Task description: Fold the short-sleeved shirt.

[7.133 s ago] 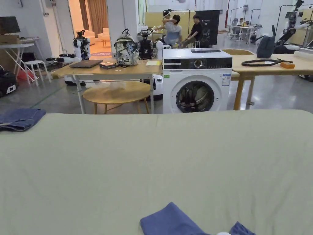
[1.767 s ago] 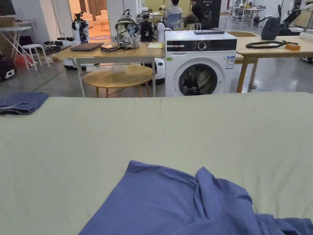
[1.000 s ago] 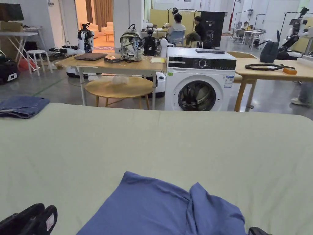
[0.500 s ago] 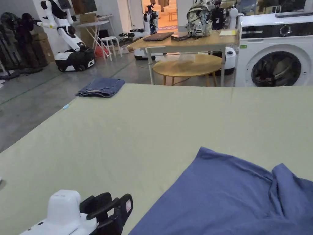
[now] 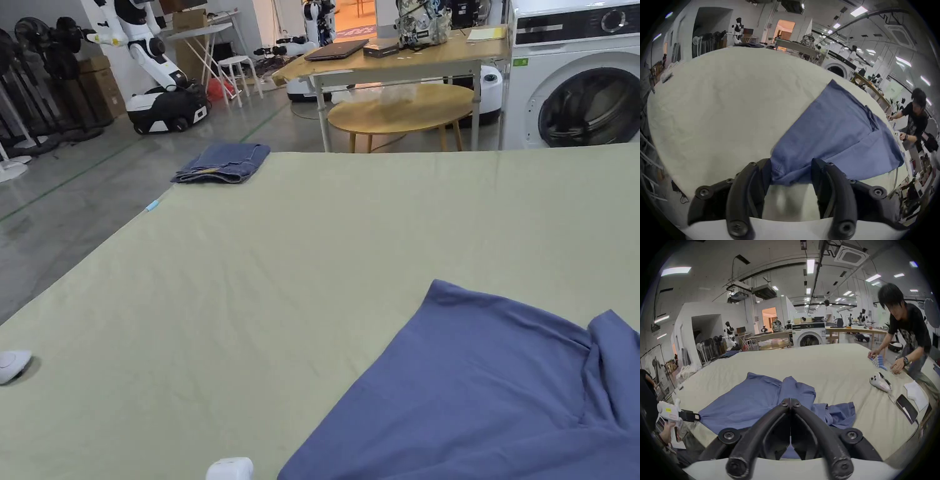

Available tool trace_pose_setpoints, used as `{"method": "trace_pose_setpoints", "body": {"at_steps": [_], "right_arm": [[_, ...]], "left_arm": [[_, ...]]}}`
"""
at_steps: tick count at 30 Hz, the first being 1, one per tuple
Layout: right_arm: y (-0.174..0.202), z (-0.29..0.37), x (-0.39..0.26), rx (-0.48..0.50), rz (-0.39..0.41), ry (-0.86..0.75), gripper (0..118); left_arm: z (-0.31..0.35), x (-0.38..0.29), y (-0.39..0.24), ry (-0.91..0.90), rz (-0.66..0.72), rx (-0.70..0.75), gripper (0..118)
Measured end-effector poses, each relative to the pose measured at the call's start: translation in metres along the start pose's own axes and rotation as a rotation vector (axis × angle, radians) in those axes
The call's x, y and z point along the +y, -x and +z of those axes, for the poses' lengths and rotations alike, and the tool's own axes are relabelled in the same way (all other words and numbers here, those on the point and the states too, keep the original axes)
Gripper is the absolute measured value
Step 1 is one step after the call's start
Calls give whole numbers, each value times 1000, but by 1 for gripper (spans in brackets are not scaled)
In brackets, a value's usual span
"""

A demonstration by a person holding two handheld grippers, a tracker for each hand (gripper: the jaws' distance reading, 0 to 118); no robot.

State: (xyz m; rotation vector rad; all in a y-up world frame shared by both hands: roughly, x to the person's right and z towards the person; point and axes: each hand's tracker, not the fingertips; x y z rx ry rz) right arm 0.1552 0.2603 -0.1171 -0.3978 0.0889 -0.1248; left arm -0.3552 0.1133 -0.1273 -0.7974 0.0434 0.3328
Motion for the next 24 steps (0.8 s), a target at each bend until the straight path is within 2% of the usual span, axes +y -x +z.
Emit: {"method": "trace_pose_setpoints", "body": {"at_steps": [1, 2, 3, 8, 9, 11, 12, 13, 15, 20, 24], "right_arm": [[-2, -1, 0, -3, -12, 3, 0], [-4, -2, 0, -6, -24, 6, 0], [-6, -3, 0, -8, -32, 7, 0], [-16, -20, 13, -7, -26, 31, 0], [-19, -28, 18, -5, -10, 38, 7], [-30, -53, 35, 8, -3, 118, 47], [-40, -70, 44, 49, -39, 164, 55], [-53, -87, 49, 82, -97, 180, 55], [-74, -127, 61, 71, -165, 250, 66], [-114, -246, 55, -7, -234, 516, 66], [-132, -304, 25, -8, -412, 692, 63]], "left_arm": [[0, 2, -2, 4, -12, 0, 27], [-4, 4, -3, 17, -24, -17, 4], [-11, 2, -5, 55, 3, -71, 2], [-8, 5, -21, 64, -19, -36, 1], [-7, 4, -19, 63, -4, -44, 1], [-7, 4, -22, 61, -5, -44, 1], [-2, 5, -27, 62, -22, -35, 1], [-2, 5, -30, 65, -46, -18, 1], [-2, 6, -33, 68, -67, -8, 1], [-2, 5, -25, 72, -31, -32, 1], [-4, 7, -14, 79, 5, -44, 1]]}}
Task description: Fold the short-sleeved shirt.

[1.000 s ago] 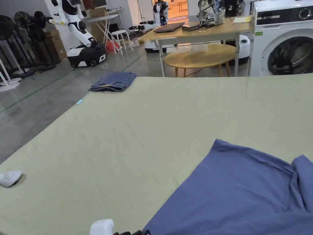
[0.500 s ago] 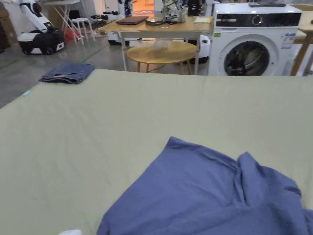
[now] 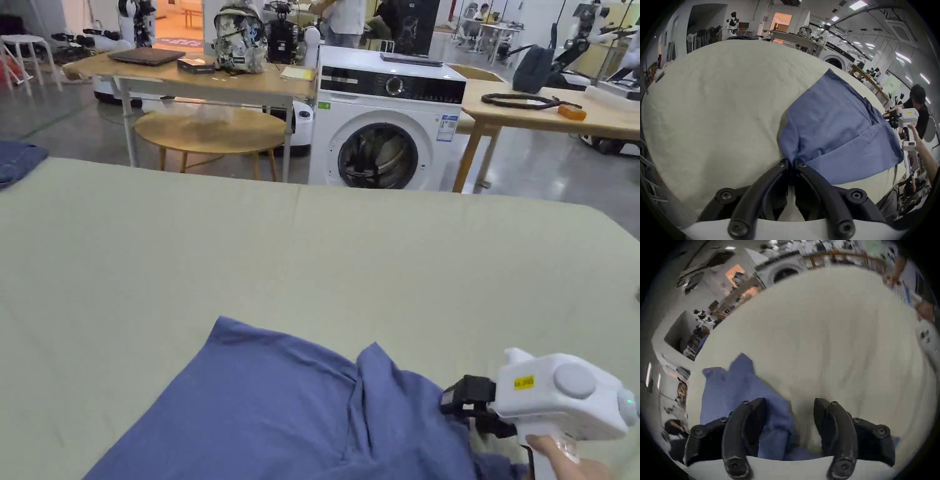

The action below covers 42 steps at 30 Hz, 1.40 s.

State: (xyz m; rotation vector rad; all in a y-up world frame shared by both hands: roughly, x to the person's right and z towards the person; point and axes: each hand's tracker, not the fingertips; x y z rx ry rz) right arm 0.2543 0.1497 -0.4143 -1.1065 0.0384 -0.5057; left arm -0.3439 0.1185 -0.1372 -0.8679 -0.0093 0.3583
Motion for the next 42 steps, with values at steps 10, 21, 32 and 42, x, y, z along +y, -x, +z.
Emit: {"method": "trace_pose_setpoints", "body": {"at_steps": [10, 21, 32, 42], "right_arm": [[1, 35, -4, 143, -42, -118, 0], [47, 191, -2, 334, 104, -446, 0], [108, 359, 14, 181, 306, -810, 0], [160, 394, 130, -34, 384, -994, 0]], "left_arm": [[4, -1, 10, -22, 51, -49, 1], [110, 79, -22, -451, 23, -316, 0], [156, 259, -85, -689, -166, -407, 0], [178, 398, -149, -775, -261, -303, 0]]}}
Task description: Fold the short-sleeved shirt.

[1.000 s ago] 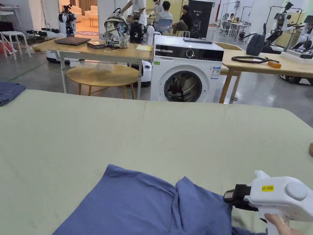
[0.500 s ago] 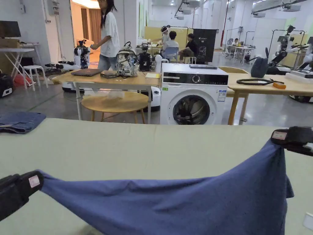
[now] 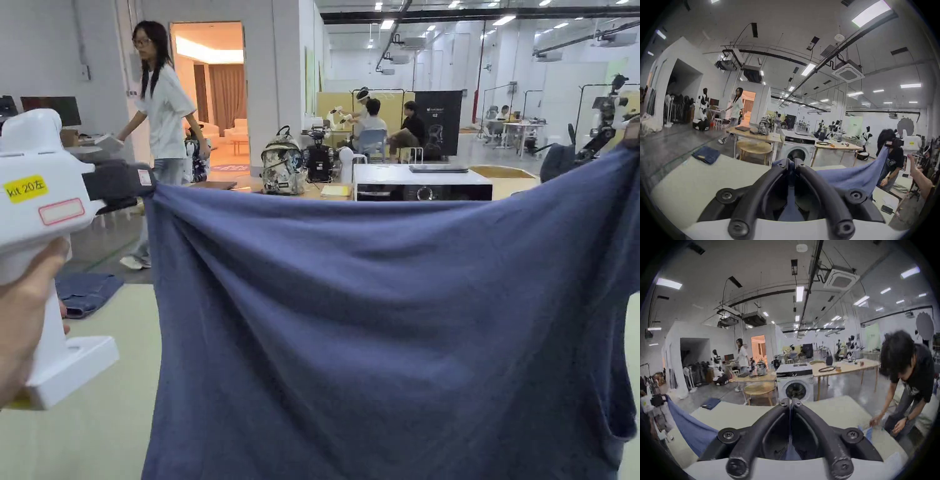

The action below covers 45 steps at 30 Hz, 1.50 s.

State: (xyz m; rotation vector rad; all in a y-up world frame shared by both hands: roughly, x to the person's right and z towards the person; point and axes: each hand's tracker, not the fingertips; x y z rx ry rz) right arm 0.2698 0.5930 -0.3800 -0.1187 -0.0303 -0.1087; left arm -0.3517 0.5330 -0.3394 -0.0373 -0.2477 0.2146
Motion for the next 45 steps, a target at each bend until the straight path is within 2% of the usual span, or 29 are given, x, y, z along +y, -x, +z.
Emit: {"method": "trace_pose_setpoints", "body": {"at_steps": [3, 4, 6, 8, 9, 13, 16, 19, 22, 25, 27, 33, 39, 45], "right_arm": [[0, -28, 30, -18, 12, -28, 0], [20, -22, 39, -30, 17, -36, 0], [23, -37, 56, -38, 7, -55, 0], [34, -41, 70, -33, -15, -69, 0], [39, -46, 79, 5, -16, -83, 0], [54, -64, 103, -17, 38, -97, 0], [62, -75, 115, -27, 43, -101, 0], [66, -84, 112, 25, 18, -103, 0], [73, -87, 94, 54, 26, -78, 0], [68, -100, 65, 55, 29, 3, 0], [64, -108, 44, 58, 12, 40, 0], [51, -114, -10, 80, -29, 133, 0], [40, -61, -55, 119, -47, 158, 0], [6, 18, -120, 170, -83, 163, 0]], "left_arm": [[-16, 28, 0, -7, -26, 22, 0], [-22, 38, -1, -17, -41, 36, 0], [-27, 53, -3, -36, -38, 50, 0], [-36, 65, -5, -49, -54, 67, 0], [-41, 69, -6, -52, -66, 79, 0], [-69, 79, -2, -34, -93, 115, 0], [-89, 83, 8, -40, -89, 119, 0], [-105, 77, 14, -20, -110, 140, 0], [-100, 55, 11, 15, -136, 149, 0], [-104, 27, 19, 49, -99, 145, 0], [-121, 11, 34, 80, -70, 148, 0], [-116, -42, 42, 152, 1, 130, 0], [-75, -81, 44, 179, -3, 107, 0], [11, -132, 45, 180, 39, 70, 0]]}}
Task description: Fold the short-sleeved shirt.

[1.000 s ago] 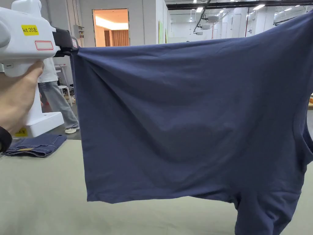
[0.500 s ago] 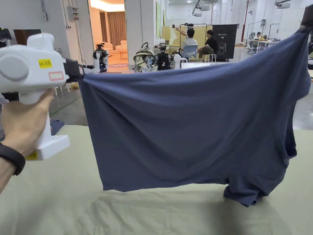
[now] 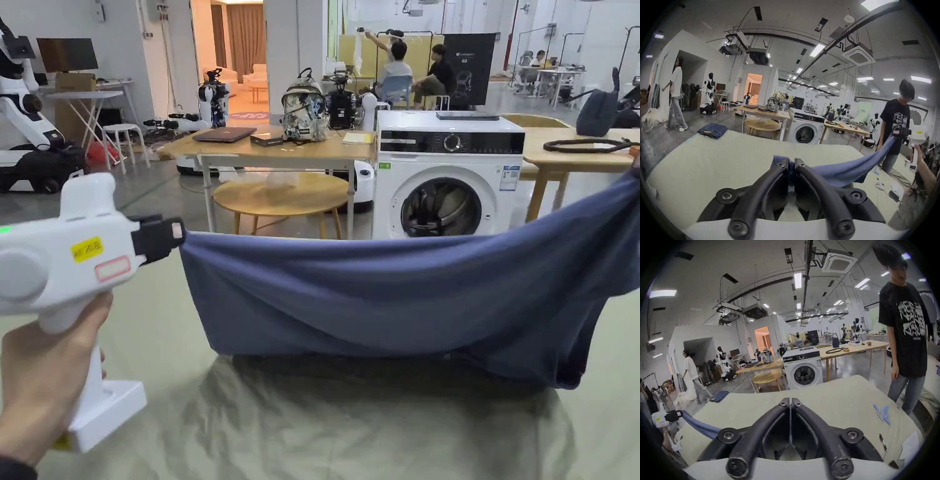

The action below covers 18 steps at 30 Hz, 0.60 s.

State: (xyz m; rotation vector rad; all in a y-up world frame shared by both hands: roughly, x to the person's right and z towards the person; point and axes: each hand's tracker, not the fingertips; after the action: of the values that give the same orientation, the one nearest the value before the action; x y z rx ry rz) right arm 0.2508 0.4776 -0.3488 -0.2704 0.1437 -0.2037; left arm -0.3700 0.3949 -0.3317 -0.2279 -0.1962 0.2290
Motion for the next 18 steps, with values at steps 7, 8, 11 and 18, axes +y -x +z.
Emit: {"method": "trace_pose_setpoints", "body": {"at_steps": [7, 8, 11, 18], "right_arm": [[-27, 101, -136, 3, -67, 23, 0], [-30, 115, -160, -19, -88, 34, 0], [-26, 152, -225, -75, -139, 108, 0], [-31, 186, -338, -204, -227, 381, 0]], "left_arm": [[111, -116, 2, 26, 45, 18, 0], [125, -135, -1, 50, 62, 32, 0], [157, -192, -7, 109, 145, 49, 0], [193, -288, -1, 299, 311, 148, 0]]}}
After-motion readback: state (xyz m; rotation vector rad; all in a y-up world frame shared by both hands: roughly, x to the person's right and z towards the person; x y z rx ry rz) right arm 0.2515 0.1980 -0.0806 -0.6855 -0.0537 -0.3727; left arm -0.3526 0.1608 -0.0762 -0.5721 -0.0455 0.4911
